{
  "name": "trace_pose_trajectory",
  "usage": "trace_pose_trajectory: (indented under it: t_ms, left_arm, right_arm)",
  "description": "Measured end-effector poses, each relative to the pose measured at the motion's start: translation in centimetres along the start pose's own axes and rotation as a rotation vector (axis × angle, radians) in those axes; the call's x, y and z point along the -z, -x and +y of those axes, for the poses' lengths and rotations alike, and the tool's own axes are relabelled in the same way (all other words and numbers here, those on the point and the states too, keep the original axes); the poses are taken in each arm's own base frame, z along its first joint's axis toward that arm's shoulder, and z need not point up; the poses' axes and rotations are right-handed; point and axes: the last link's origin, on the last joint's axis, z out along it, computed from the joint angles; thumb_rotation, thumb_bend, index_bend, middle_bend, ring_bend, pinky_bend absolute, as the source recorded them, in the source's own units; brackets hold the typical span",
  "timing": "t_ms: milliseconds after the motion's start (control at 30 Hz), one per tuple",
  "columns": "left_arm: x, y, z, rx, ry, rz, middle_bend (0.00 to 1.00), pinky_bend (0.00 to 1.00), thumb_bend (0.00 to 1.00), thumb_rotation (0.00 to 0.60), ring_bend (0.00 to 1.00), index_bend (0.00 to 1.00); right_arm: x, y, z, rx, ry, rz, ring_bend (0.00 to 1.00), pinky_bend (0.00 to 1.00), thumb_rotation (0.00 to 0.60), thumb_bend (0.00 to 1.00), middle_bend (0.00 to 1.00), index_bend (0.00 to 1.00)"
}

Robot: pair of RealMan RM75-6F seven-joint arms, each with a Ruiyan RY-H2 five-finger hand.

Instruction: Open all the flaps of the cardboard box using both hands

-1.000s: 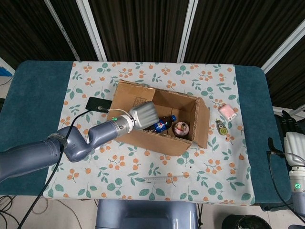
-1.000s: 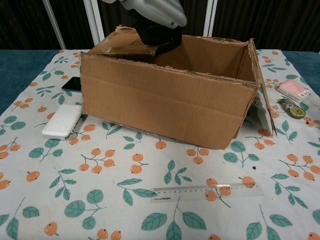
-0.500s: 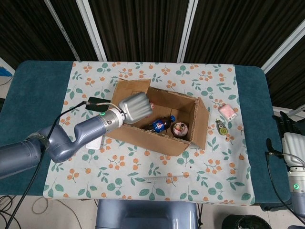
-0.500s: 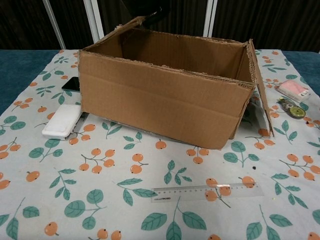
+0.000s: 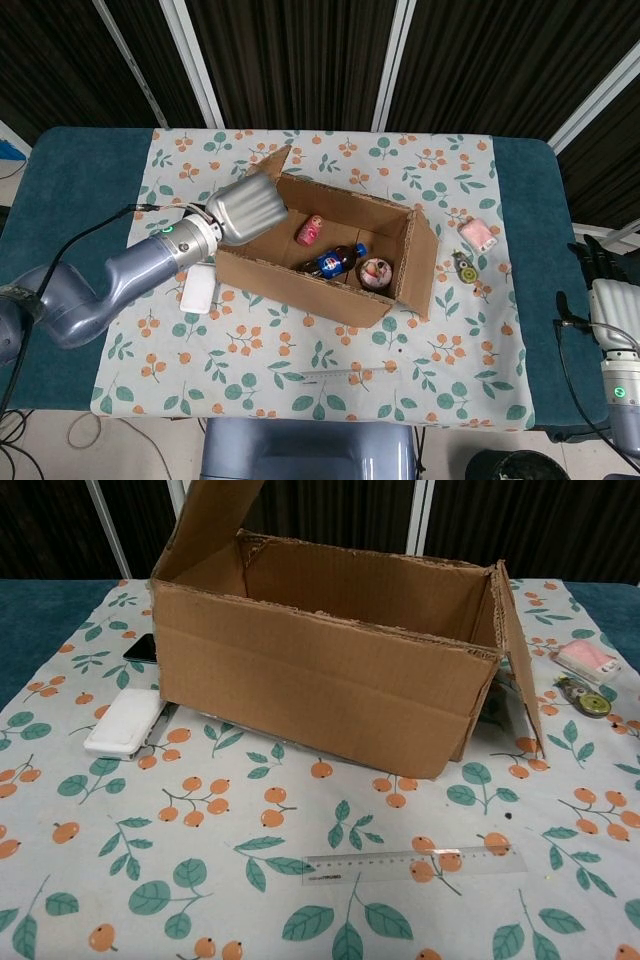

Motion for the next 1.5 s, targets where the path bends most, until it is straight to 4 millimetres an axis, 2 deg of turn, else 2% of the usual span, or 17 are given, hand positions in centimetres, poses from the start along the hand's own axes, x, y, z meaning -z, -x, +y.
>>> trace_pose_trajectory:
  t_ms: [367, 567, 767, 1000, 1067, 1167, 1267, 1333, 1400, 1500]
  left_arm:
    - [4.1, 1.2, -2.7, 0.019, -0.09, -0.005, 0.7, 0.61, 1.0, 0.6, 0.59, 0.57]
    - [6.5, 2.8, -3.9, 0.039, -0.14, -0.029, 0.7, 0.61, 1.0, 0.6, 0.59, 0.57]
    - [8.8, 5.6, -4.6, 0.074, -0.186, -0.081, 0.7, 0.61, 1.0, 0.6, 0.59, 0.57]
    - [11.6, 10.1, -4.7, 0.142, -0.246, -0.161, 0.69, 0.6, 0.97, 0.6, 0.58, 0.56]
    - [12.4, 11.2, -4.5, 0.166, -0.264, -0.173, 0.67, 0.59, 0.91, 0.6, 0.57, 0.55]
    - [13.6, 12.6, -4.2, 0.216, -0.302, -0.169, 0.58, 0.52, 0.76, 0.6, 0.48, 0.48]
    - [14.9, 13.8, -3.6, 0.288, -0.357, -0.134, 0.36, 0.37, 0.54, 0.6, 0.3, 0.34]
    - [15.7, 14.3, -3.1, 0.337, -0.4, -0.087, 0.14, 0.24, 0.38, 0.6, 0.13, 0.19]
    - [17.0, 15.1, -2.2, 0.395, -0.454, -0.041, 0.03, 0.15, 0.29, 0.6, 0.03, 0.08]
    - [19.3, 16.9, -0.3, 0.498, -0.549, 0.015, 0.0, 0.09, 0.19, 0.6, 0.0, 0.0]
  right_arm:
    - [0.1, 0.3, -0.1, 0.009, -0.008, -0.011, 0.09, 0.24, 0.6, 0.51, 0.0, 0.14]
    - [0.2, 0.3, -0.1, 0.01, -0.01, -0.008, 0.09, 0.24, 0.6, 0.51, 0.0, 0.14]
    - [0.2, 0.3, -0.2, 0.009, -0.012, -0.009, 0.09, 0.24, 0.6, 0.51, 0.0, 0.14]
    - [0.3, 0.3, -0.2, 0.01, -0.014, -0.009, 0.09, 0.24, 0.6, 0.51, 0.0, 0.14]
    - [0.3, 0.3, -0.2, 0.012, -0.014, -0.01, 0.09, 0.24, 0.6, 0.51, 0.0, 0.14]
    - [0.3, 0.3, -0.2, 0.016, -0.016, -0.011, 0.09, 0.24, 0.6, 0.52, 0.0, 0.14]
    - [0.3, 0.4, -0.3, 0.025, -0.023, -0.012, 0.09, 0.24, 0.6, 0.52, 0.0, 0.14]
    - [0.4, 0.5, -0.3, 0.031, -0.026, -0.014, 0.09, 0.24, 0.6, 0.52, 0.0, 0.14]
    - [0.4, 0.5, -0.3, 0.037, -0.032, -0.015, 0.09, 0.24, 0.6, 0.52, 0.0, 0.14]
    - [0.5, 0.6, -0.3, 0.051, -0.043, -0.013, 0.09, 0.24, 0.6, 0.51, 0.0, 0.13]
